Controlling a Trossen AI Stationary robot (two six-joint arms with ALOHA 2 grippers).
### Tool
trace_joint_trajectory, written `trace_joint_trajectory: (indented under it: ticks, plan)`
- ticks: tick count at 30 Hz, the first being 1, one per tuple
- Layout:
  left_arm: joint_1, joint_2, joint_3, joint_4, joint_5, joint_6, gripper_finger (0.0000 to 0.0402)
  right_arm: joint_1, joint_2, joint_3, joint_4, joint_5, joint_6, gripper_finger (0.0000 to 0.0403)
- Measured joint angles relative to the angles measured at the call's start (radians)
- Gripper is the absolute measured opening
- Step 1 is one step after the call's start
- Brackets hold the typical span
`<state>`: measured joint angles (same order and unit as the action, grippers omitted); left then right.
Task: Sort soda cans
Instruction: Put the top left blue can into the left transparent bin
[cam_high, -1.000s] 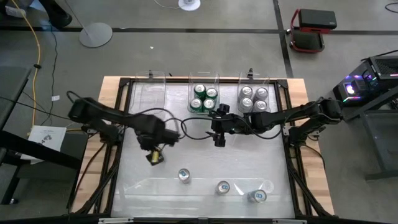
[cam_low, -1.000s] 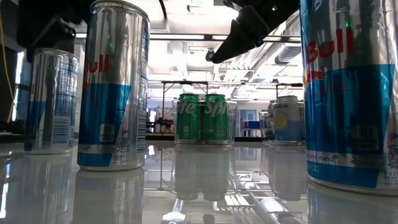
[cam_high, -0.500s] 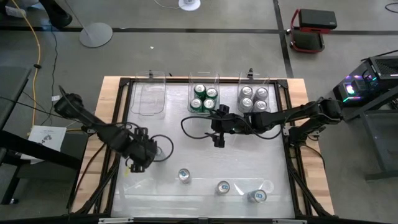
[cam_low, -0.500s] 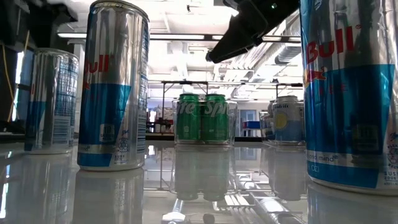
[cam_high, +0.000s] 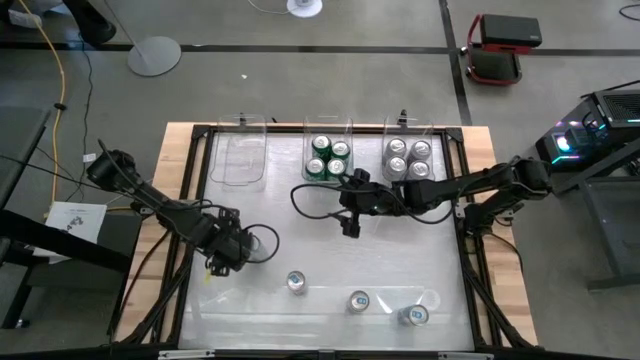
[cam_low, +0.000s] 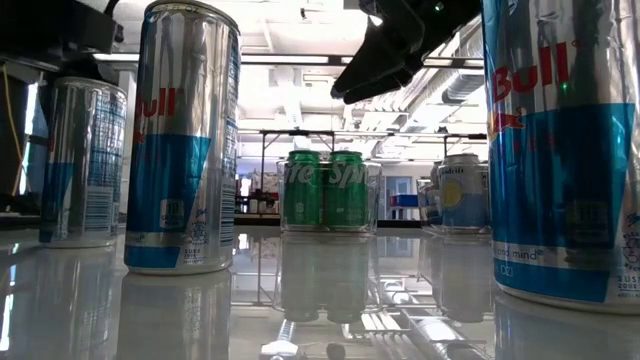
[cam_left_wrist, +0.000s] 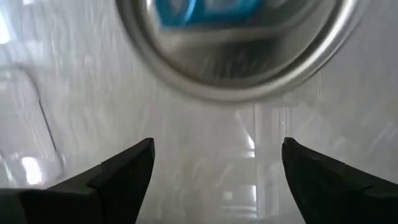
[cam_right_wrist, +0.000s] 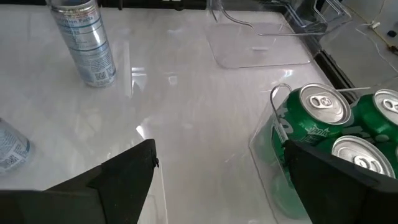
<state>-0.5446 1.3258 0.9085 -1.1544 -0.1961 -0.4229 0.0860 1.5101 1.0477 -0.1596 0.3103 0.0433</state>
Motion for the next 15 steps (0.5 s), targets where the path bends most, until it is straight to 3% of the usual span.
trace_joint_trajectory:
  ticks: [15]
  plan:
    - [0.001,0.000,0.000,0.241,-0.066,0.150,0.0330,0.000,0.000,0.000,0.000,-0.007,0.046,0.0344]
